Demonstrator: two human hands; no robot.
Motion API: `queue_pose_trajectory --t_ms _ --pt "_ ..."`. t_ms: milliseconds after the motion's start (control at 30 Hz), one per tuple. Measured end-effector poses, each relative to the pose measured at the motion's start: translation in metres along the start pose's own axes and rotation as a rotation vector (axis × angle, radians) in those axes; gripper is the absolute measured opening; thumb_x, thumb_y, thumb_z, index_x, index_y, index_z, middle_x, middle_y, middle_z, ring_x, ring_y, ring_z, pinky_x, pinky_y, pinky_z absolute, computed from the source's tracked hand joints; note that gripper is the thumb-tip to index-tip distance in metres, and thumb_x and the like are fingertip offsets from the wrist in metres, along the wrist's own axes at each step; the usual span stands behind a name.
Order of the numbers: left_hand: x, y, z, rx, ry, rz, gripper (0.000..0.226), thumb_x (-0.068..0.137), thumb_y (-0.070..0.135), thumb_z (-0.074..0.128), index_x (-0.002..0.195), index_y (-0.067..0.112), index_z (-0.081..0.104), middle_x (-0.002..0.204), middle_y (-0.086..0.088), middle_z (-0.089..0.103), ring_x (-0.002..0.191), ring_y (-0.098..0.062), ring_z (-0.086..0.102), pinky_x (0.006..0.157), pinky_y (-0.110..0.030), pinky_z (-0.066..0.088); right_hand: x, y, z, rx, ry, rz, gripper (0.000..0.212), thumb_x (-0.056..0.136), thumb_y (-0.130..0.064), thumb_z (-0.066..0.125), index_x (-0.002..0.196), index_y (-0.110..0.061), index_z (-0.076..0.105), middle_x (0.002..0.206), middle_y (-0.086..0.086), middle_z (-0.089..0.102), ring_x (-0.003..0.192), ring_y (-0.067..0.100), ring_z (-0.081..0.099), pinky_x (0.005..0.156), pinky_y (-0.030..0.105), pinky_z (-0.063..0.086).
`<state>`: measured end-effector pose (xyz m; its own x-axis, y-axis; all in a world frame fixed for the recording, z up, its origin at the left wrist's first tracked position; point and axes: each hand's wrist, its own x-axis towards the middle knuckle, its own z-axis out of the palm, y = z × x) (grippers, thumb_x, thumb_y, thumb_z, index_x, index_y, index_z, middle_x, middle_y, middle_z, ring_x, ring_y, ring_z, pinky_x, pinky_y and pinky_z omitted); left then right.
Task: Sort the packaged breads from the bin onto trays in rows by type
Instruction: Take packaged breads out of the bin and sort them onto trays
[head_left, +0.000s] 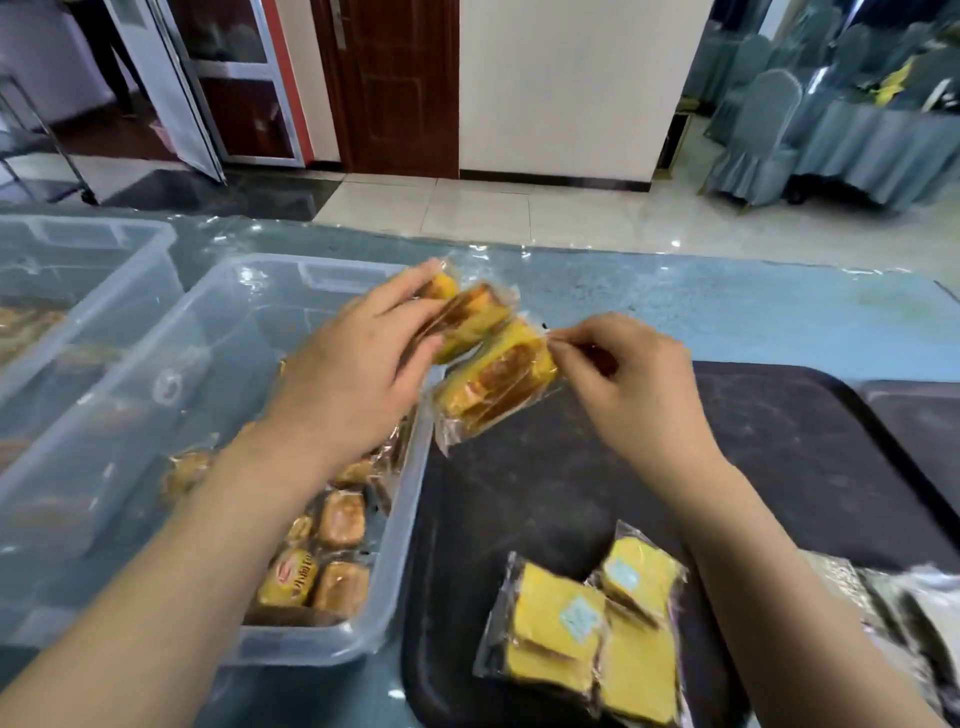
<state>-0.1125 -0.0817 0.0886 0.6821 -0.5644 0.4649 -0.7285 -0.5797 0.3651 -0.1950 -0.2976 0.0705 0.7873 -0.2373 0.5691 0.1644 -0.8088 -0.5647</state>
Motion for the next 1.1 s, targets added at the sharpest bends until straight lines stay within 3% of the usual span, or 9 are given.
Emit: queue_pose_trajectory --t_ms 100,267,367,533,700,800,867,933,1100 --pt "-0.007 0.051 0.032 -0.027 0.005 -0.044 0.037 0.097 0.021 0.052 0.133 0.015 0.058 0.15 0.008 0.043 0.129 -0.017 0.049 0.107 -0.039 0.042 -0.026 0.038 -0.031 0.014 -0.006 0.095 0.007 0.089 -0.022 0.068 0.088 -0.018 0.073 0.079 -0.006 0.068 0.076 0.006 0.062 0.068 0.016 0.045" --pt "-0.034 0.092 0.096 0.201 -0.004 0.015 0.052 0.092 0.004 0.06 0.142 0.012 0.048 0.153 0.0 0.039 0.138 -0.023 0.04 0.114 -0.037 0.033 -0.086 0.099 -0.046 0.032 -0.062 0.287 0.007 0.09 -0.02 0.067 0.091 -0.024 0.072 0.076 -0.013 0.066 0.073 0.005 0.061 0.065 0.011 0.044" --pt "-0.059 0.085 0.136 0.218 -0.094 0.063 0.06 0.088 -0.005 0.059 0.145 0.009 0.043 0.155 -0.002 0.035 0.142 -0.023 0.034 0.114 -0.039 0.036 -0.124 0.126 -0.038 0.029 -0.085 0.342 0.008 0.089 -0.016 0.068 0.094 -0.02 0.072 0.083 -0.012 0.067 0.078 0.004 0.063 0.068 0.012 0.047" --pt "-0.112 0.052 0.187 0.27 -0.232 0.078 0.077 0.07 -0.012 0.068 0.142 0.006 0.047 0.152 -0.006 0.04 0.136 -0.027 0.043 0.101 -0.044 0.049 -0.178 0.157 -0.008 0.126 -0.089 0.412 0.012 0.09 -0.012 0.065 0.094 -0.023 0.069 0.086 -0.015 0.065 0.077 0.006 0.064 0.067 0.031 0.055" --pt "-0.162 0.017 0.213 0.334 -0.412 -0.007 0.088 0.062 -0.014 0.069 0.143 0.007 0.044 0.154 -0.004 0.035 0.135 -0.026 0.045 0.103 -0.04 0.048 -0.209 0.168 0.014 0.148 -0.191 0.338 0.023 0.092 -0.008 0.063 0.093 -0.031 0.063 0.085 -0.018 0.06 0.08 0.008 0.061 0.066 0.02 0.05" --pt "-0.185 0.008 0.223 0.364 -0.488 0.068 0.062 0.083 0.002 0.042 0.144 0.007 0.039 0.156 -0.004 0.031 0.134 -0.028 0.045 0.11 -0.039 0.04 -0.222 0.175 0.018 0.142 -0.231 0.355 0.02 0.091 -0.008 0.064 0.095 -0.027 0.066 0.084 -0.016 0.061 0.08 0.008 0.06 0.065 0.02 0.049" --pt "-0.193 0.01 0.226 0.36 -0.535 0.054 0.05 0.093 0.022 0.044 0.141 0.011 0.049 0.154 -0.004 0.036 0.132 -0.026 0.048 0.106 -0.04 0.043 -0.227 0.18 0.018 0.128 -0.265 0.346 0.015 0.09 -0.009 0.065 0.096 -0.024 0.067 0.084 -0.016 0.059 0.08 0.006 0.059 0.065 0.016 0.047" --pt "-0.198 0.014 0.228 0.317 -0.537 0.011 0.048 0.095 0.039 0.049 0.136 0.015 0.056 0.152 -0.001 0.041 0.129 -0.024 0.05 0.104 -0.039 0.041 -0.231 0.185 0.014 0.092 -0.312 0.315 0.013 0.09 -0.012 0.067 0.095 -0.023 0.067 0.085 -0.018 0.056 0.079 0.004 0.058 0.065 0.013 0.046" --pt "-0.21 0.021 0.228 0.234 -0.553 -0.031 0.054 0.095 0.046 0.047 0.142 0.02 0.049 0.156 0.0 0.034 0.138 -0.024 0.04 0.107 -0.042 0.041 -0.24 0.193 0.001 -0.043 -0.375 0.278 0.012 0.089 -0.019 0.067 0.101 -0.022 0.069 0.097 -0.015 0.053 0.091 0.002 0.052 0.073 0.015 0.045"
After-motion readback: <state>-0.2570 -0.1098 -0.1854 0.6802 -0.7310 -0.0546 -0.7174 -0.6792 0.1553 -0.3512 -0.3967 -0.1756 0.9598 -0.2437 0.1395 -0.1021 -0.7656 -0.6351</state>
